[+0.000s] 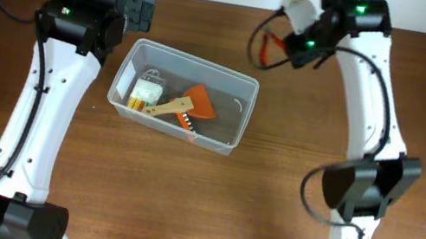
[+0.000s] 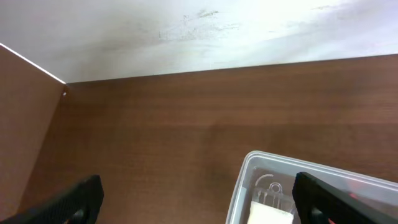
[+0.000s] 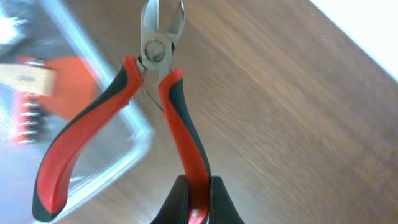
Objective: Pack container
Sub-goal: 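Lift the pliers and carry them left over the clear box, then lower the pliers into the box's right side and open the gripper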
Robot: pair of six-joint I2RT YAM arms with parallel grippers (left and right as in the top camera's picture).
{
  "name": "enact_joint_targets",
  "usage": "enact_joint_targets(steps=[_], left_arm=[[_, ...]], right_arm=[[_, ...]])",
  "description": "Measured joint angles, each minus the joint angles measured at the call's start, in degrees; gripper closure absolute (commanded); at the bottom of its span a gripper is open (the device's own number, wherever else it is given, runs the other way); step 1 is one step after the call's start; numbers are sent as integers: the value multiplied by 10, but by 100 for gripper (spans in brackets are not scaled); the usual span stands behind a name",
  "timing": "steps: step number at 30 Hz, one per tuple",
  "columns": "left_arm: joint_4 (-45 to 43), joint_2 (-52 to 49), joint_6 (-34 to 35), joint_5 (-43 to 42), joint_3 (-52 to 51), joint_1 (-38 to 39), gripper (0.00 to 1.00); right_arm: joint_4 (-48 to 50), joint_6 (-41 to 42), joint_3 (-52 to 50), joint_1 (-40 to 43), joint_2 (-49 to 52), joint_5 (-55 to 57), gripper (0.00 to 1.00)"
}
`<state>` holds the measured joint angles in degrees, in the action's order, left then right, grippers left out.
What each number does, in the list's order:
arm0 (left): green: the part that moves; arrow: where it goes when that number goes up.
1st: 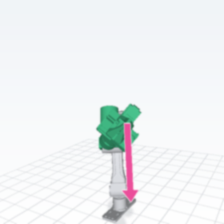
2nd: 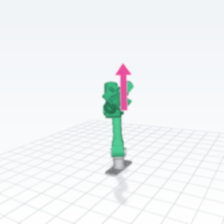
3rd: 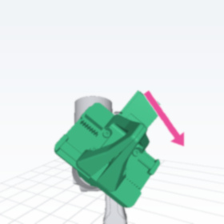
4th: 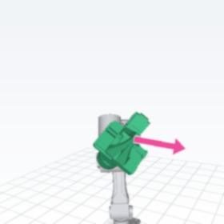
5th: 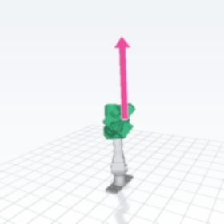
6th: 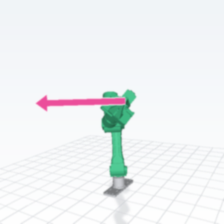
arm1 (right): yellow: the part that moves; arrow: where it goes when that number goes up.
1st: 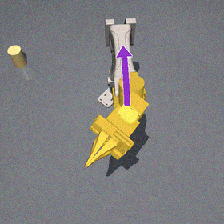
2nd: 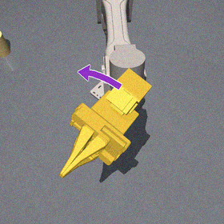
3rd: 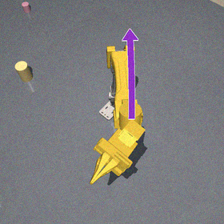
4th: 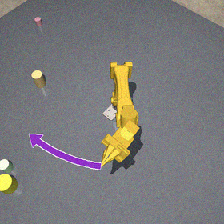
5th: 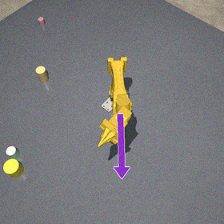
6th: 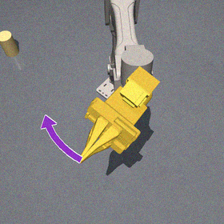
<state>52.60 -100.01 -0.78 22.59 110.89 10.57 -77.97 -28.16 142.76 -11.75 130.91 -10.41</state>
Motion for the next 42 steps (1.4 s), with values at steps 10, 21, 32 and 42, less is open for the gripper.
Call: enact_joint_targets(steps=[10,21,32,42], left_arm=[[0,0,0,0,0,0,1],[0,0,0,0,0,0,1],[1,0,0,0,0,0,1],[1,0,0,0,0,0,1]], right_arm=[[-78,7,8,-140,-39,0,96],[-97,14,0,-227,-39,0,96],[-47,24,-129,-227,-39,0,96],[23,44,-235,-207,-39,-1,96]])
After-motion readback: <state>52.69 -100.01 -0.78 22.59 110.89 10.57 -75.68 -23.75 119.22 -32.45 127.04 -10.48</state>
